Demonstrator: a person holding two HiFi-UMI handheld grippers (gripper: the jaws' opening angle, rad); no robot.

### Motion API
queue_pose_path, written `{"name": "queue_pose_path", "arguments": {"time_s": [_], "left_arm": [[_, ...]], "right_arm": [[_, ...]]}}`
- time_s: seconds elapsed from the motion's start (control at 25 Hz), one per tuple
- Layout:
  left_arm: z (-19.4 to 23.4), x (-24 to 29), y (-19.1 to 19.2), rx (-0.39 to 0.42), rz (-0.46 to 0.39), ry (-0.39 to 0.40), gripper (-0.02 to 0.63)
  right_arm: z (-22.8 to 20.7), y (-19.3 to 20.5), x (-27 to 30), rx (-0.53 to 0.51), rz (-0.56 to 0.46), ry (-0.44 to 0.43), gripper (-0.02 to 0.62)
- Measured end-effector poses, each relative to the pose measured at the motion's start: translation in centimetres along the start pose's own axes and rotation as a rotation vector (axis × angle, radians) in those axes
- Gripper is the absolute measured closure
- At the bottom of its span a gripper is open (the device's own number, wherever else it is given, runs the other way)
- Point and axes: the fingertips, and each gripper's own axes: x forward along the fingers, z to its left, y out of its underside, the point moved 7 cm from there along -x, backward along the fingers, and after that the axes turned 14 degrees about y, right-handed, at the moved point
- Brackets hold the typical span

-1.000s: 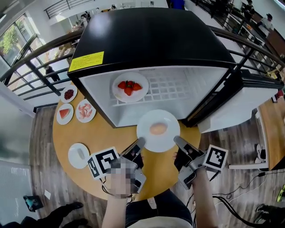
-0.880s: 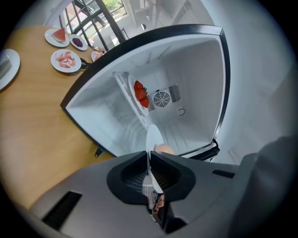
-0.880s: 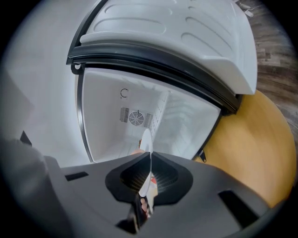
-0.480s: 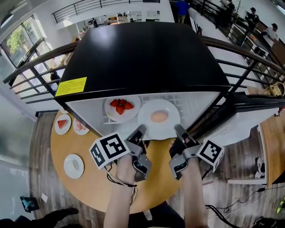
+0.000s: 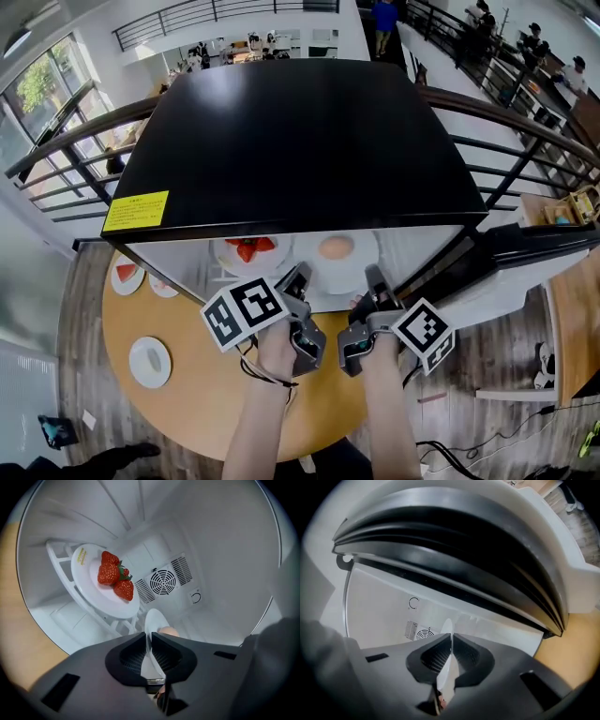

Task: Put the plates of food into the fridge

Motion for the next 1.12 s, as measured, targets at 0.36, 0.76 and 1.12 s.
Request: {"name": "queue_pose_path", "arguments": {"time_s": [0.36, 0.76, 1.12], "left_arm": [[-0.3, 1.9, -0.9, 0.121, 0.027, -0.054, 0.575], [-0.8, 3.1, -1.3, 0.279, 0.125, -0.142, 0.551], [-1.0, 3.9, -1.7, 0.356, 0.172, -0.198, 0.538]], "right_arm": [[0.2, -0.3, 1.7, -0.017, -0.059, 0.063, 0.574], [0.8, -0.4, 2.2, -0.104, -0.116, 0.125, 0.574], [1.4, -0.3, 2.5, -0.299, -0.19, 0.164, 0.561]]}}
